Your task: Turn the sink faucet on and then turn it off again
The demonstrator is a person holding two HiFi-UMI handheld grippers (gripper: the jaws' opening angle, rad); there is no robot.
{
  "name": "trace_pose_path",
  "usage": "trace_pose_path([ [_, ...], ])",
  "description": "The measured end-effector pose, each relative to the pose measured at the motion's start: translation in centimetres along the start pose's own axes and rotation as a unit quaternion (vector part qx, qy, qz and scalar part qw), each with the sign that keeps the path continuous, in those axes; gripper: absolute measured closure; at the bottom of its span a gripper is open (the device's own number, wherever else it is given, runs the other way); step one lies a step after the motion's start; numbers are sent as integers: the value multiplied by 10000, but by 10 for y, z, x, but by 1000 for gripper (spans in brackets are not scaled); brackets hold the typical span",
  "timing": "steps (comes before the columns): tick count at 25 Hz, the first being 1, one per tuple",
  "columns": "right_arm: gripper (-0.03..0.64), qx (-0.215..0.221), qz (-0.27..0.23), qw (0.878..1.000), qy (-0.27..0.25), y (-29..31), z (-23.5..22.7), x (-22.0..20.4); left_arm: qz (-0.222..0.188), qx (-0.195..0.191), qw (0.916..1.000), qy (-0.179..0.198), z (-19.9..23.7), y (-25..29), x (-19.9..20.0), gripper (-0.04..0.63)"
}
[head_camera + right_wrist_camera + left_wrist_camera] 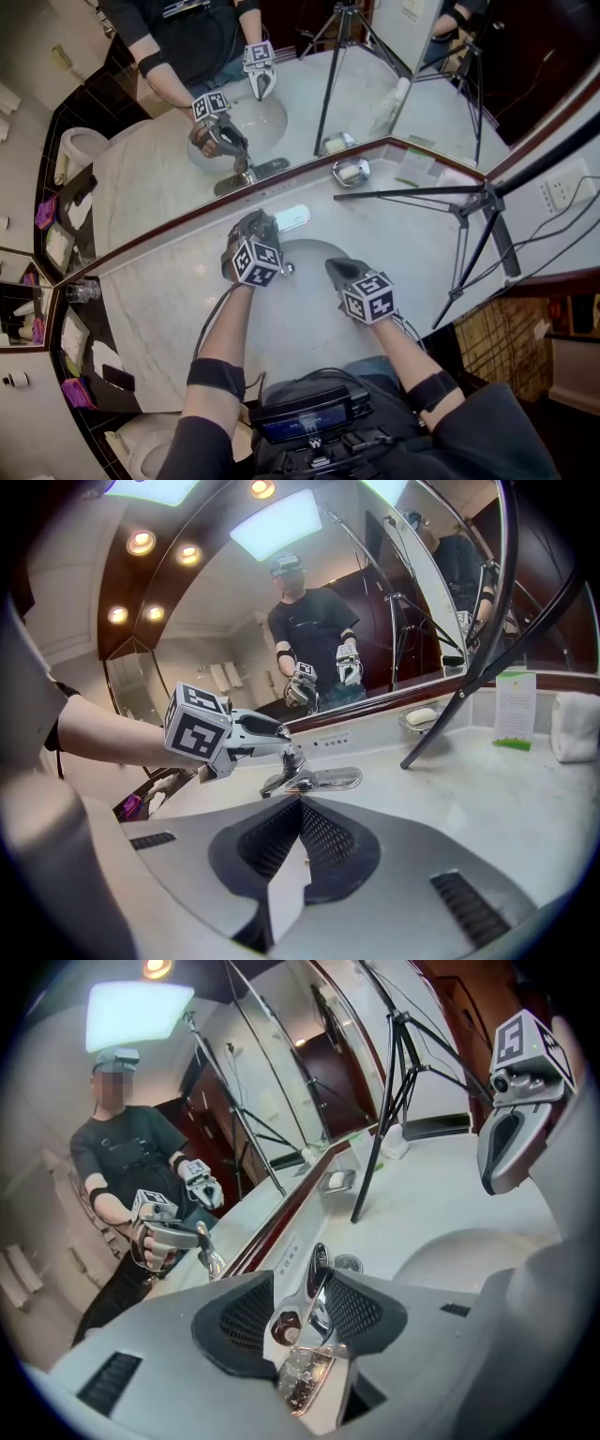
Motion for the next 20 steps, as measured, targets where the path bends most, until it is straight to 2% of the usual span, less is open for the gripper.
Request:
trace_pose_path([
  [9,598,28,-3,10000,1,0,1,-2,74,-61,9999,93,-3,1,3,422],
  [17,598,117,-22,9999,-93,2,7,0,150,-71,9985,531,-9,-19,0,425],
  [20,598,145,-40,9998,-126,2,10,2,225,-70,9978,621,-10,-35,-7,468],
])
Point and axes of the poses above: the fingertips, and each gripper's own axes: y forward along the fingers, z to its left, x out of its top, the point moved 8 cm from there along -y, backward along the fingers, and after that the axes turned 3 degrees about y, right-handed, at the moved point
